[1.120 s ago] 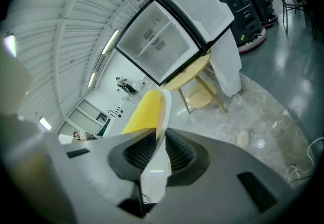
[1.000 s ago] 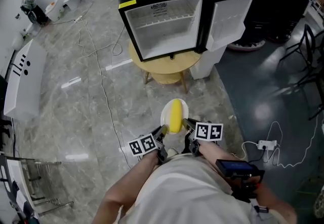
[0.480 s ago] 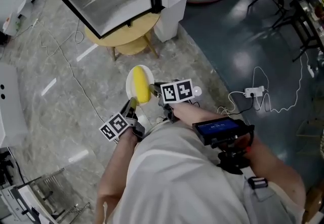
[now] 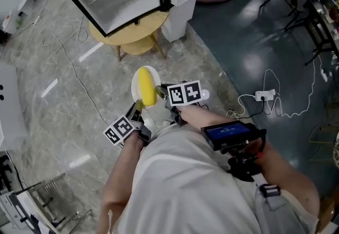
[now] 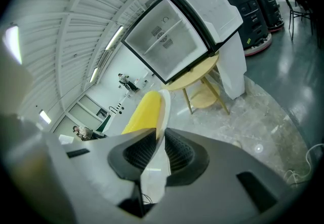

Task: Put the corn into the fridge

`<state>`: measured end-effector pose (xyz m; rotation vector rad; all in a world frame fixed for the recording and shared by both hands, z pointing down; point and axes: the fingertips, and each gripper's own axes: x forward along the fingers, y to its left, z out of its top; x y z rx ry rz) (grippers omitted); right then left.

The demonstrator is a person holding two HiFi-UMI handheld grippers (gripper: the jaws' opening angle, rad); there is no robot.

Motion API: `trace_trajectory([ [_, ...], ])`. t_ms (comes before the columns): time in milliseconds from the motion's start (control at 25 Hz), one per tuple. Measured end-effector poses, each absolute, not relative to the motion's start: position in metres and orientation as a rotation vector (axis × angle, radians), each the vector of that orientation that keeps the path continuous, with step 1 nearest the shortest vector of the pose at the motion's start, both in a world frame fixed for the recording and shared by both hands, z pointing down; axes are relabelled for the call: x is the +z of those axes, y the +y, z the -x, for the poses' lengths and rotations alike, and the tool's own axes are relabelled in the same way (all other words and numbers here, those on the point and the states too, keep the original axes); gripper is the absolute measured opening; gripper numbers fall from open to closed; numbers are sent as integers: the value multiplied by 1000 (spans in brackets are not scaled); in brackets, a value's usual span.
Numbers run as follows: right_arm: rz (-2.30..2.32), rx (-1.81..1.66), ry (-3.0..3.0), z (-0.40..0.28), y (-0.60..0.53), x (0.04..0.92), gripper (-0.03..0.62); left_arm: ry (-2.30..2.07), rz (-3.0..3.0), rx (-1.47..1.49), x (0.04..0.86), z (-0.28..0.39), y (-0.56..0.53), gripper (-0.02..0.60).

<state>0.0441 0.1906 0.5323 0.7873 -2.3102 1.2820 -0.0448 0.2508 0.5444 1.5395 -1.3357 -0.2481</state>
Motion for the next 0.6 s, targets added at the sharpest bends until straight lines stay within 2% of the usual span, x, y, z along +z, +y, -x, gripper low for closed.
trace_trajectory([
  [600,-802,1312,-2306,-50,192,539,52,-1338,-1554,-212,547,40,250,52],
])
